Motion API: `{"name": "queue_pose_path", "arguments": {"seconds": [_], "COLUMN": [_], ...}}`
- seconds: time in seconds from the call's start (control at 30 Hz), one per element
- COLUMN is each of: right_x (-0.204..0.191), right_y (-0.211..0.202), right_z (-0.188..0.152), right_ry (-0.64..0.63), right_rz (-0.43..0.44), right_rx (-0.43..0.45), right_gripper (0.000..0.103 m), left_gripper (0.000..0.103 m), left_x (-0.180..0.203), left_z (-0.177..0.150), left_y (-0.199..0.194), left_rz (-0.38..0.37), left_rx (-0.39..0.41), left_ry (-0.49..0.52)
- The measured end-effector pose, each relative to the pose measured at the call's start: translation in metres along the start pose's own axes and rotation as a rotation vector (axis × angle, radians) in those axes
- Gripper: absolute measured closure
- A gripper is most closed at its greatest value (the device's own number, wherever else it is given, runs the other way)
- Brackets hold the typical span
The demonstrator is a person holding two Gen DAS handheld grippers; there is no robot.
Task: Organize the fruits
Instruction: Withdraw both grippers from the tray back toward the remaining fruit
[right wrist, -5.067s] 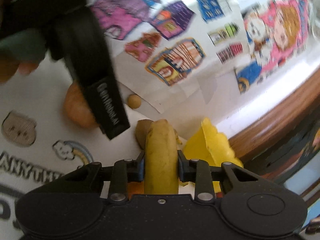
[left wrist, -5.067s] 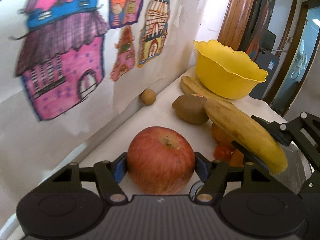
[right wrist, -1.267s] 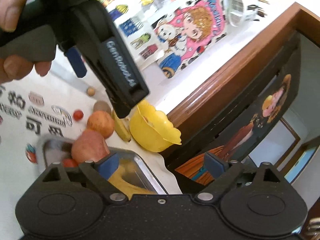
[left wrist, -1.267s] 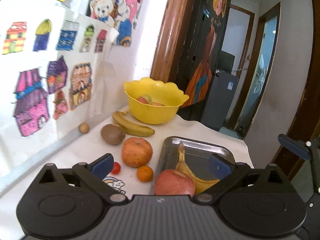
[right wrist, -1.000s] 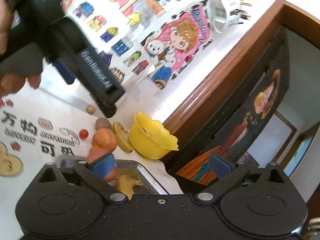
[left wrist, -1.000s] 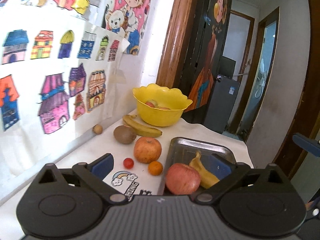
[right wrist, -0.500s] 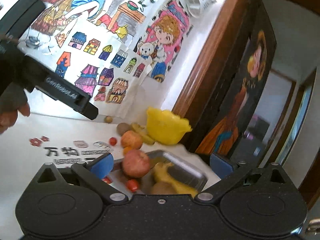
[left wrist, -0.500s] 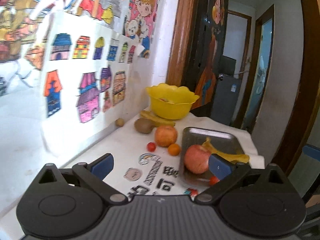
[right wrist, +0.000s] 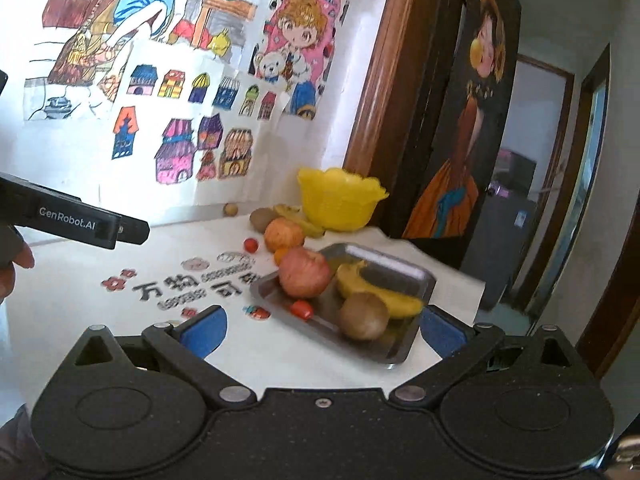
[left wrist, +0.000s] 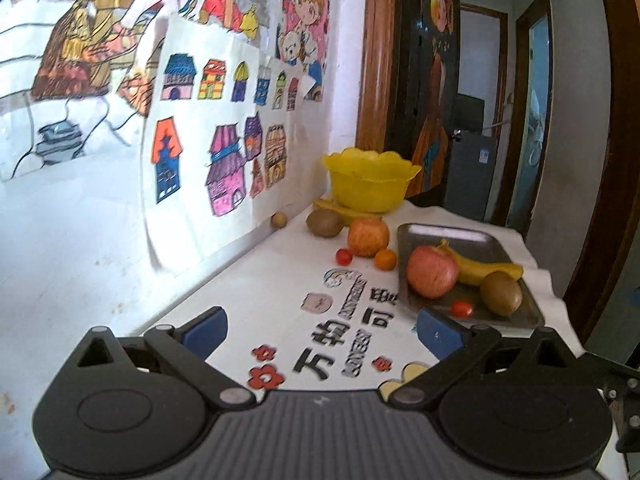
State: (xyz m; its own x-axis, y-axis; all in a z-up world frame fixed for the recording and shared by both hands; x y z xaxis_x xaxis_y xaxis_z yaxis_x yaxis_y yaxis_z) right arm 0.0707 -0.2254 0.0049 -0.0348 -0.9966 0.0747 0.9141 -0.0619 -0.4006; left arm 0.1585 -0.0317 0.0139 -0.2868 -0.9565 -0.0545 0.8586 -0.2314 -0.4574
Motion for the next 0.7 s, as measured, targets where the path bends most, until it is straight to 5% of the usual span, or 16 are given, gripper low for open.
{"name": "queue_pose_path", "arguments": {"seconds": [0.27, 0.4, 0.53, 0.7], "right_x": [-0.010, -0.020, -0.031, -0.038], "right_y": [0.004, 0.010, 0.015, 0.025], "right_z": [-0.012, -0.008, 0.013, 0.052], "right_ry": [0.061, 0.112, 0.115, 0.006], "right_rz": [0.080, 0.208, 0.318, 0.355], "right_rx": [-0.084, -0.148, -0.157, -0.103], "right_gripper": [0.001, 0.001, 0.001, 0.001], "left_gripper": [0.000, 0.000, 0.000, 0.000], "left_x": [-0.018, -0.030, -0.045, -0.061], "left_z": [-0.009, -0.001, 0.010, 0.022], "left_y": [0.000, 0.004, 0.012, 0.023], "left_rz": [0.040, 0.064, 0.099, 0.119], "left_rx": [-0.042, -0.058, -0.080, -0.092], "left_ry": [0.026, 0.051, 0.057, 0.016]}}
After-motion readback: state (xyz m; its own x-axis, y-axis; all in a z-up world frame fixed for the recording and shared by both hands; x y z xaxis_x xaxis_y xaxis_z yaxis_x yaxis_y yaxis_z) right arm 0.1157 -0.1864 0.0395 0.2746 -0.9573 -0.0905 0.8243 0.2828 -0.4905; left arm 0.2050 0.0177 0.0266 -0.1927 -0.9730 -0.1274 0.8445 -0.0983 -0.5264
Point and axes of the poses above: each gripper's, at about its wrist camera, not at the fingertips, and y roughly the way its jaws point, x to its right, z to its top, the point moved 9 cm from there along y, roughly the way its jaws point, and after that the axes turned 6 degrees about y, right-handed, at the moved point
